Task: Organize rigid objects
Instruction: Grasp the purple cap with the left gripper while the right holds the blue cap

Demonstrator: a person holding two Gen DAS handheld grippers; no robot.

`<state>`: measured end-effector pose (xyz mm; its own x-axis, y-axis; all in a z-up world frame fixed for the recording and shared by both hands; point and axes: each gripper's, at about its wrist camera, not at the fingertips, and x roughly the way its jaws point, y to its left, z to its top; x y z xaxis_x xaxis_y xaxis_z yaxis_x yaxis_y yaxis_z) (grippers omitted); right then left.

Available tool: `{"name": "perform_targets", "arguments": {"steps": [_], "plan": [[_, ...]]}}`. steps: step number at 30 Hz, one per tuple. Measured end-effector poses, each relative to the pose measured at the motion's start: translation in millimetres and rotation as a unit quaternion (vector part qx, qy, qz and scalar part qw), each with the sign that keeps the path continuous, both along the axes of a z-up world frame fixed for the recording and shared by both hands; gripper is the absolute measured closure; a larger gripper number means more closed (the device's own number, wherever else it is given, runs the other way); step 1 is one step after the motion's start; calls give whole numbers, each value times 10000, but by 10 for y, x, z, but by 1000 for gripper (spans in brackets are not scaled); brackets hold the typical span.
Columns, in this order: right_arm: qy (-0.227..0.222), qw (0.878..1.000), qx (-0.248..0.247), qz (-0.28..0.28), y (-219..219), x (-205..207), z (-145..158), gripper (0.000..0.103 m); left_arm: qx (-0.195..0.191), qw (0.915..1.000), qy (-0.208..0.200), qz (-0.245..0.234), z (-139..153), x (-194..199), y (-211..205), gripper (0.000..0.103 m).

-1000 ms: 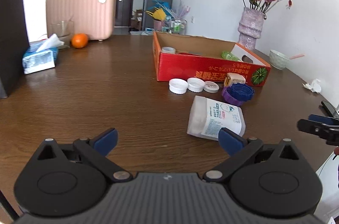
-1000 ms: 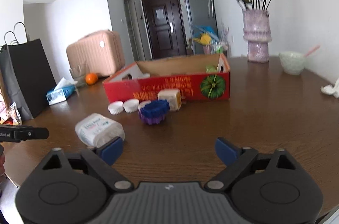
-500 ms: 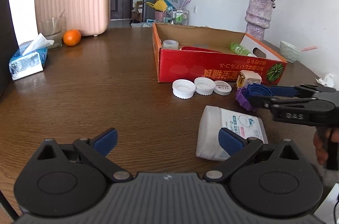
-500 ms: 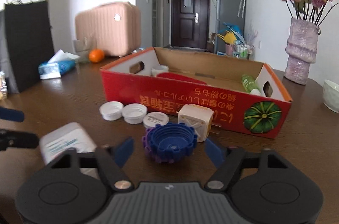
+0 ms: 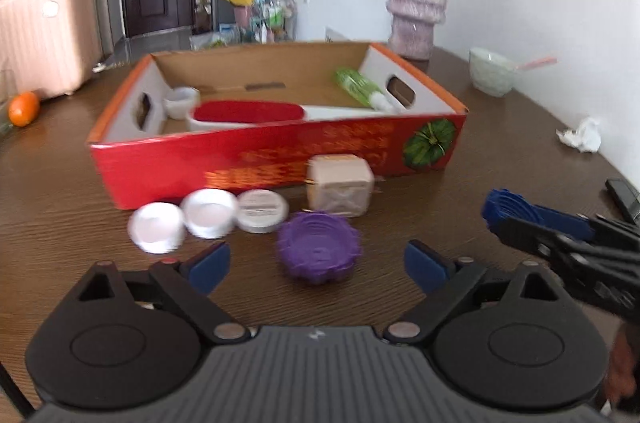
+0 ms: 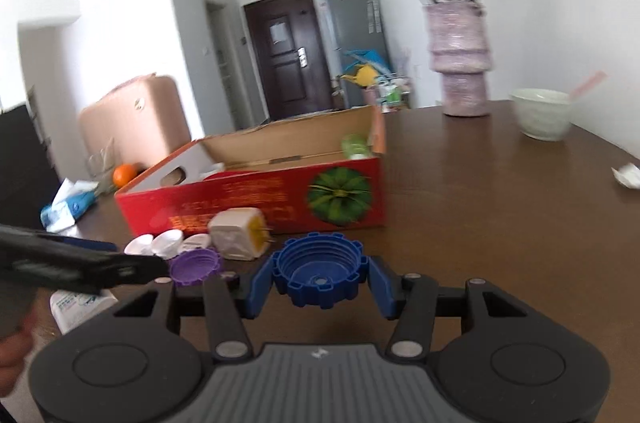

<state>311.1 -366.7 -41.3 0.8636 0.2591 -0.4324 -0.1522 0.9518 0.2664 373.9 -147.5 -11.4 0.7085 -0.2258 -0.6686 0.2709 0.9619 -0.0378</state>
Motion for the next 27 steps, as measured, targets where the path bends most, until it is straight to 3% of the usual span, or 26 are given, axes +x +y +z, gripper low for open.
{"name": "perform_targets", "arguments": {"steps": [2, 6, 9, 10, 17, 27], "plan": [[52, 10000, 82, 17, -102, -55, -62, 52, 195, 9995, 202, 126, -93, 91, -121, 19], [128, 9996, 233, 126, -214, -54, -133, 52, -97, 9964, 602, 583, -201, 265, -88, 23], [57, 9994, 227, 272, -245, -40, -116, 52, -22, 9949, 504, 870, -223, 293, -76, 39], [36, 9993, 197, 314, -242, -31, -115, 52, -47, 9951, 475, 870, -222, 292, -68, 50], [4, 9987, 239, 440, -195, -50, -94, 52, -200, 9953, 459, 831, -171, 192, -65, 49], [-254, 9991, 55, 335, -123, -370, 140, 52, -417, 9971, -111, 624, 247, -410, 159, 50]]}}
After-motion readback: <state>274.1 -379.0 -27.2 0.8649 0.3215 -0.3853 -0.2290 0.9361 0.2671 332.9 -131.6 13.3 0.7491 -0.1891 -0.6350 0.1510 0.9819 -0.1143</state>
